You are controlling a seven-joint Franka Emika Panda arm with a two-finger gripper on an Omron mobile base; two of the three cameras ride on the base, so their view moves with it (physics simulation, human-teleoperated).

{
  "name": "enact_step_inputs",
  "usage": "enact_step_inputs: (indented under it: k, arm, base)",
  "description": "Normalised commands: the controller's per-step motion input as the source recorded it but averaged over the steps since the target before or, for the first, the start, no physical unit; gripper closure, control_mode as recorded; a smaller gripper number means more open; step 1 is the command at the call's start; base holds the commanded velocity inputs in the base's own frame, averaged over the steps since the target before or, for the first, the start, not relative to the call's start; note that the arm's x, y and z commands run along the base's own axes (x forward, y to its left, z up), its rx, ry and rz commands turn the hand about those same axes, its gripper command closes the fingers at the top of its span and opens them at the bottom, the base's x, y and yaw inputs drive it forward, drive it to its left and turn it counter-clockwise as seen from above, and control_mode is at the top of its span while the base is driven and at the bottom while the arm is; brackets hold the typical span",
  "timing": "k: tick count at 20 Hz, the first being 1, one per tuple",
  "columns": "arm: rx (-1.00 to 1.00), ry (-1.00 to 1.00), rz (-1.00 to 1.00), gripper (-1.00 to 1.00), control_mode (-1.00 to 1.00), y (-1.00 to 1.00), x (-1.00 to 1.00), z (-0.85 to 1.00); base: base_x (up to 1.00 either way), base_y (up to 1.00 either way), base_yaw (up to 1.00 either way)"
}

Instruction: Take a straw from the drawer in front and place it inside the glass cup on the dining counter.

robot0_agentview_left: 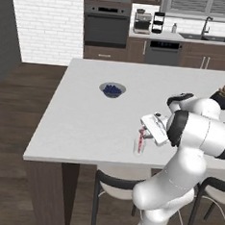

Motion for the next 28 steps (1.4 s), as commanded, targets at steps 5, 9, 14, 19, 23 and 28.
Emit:
enact_step_inputs:
  k: [5,9,14,19,23,28]
  arm:
    - [0.00,0.00,0.00,-1.00,-1.00,0.00,-0.13,0.01]
    - [0.04,0.00,0.00,-1.00,-1.00,-0.12,-0.22,0.31]
    - [0.07,0.00,0.00,-1.00,-1.00,-0.19,-0.24,0.55]
    - [0.06,0.00,0.00,-1.00,-1.00,-0.15,-0.42,0.65]
    - [0.01,0.00,0.00,-1.00,-1.00,-0.01,-0.56,0.53]
    - [0.00,0.00,0.00,-1.00,-1.00,0.00,-0.61,0.36]
  base:
    - [0.00,0.00,0.00]
    - [0.00,0.00,0.00]
    - [0.00,0.00,0.00]
    - [0.00,0.00,0.00]
    - [0.00,0.00,0.00]
    - [0.00,0.00,0.00]
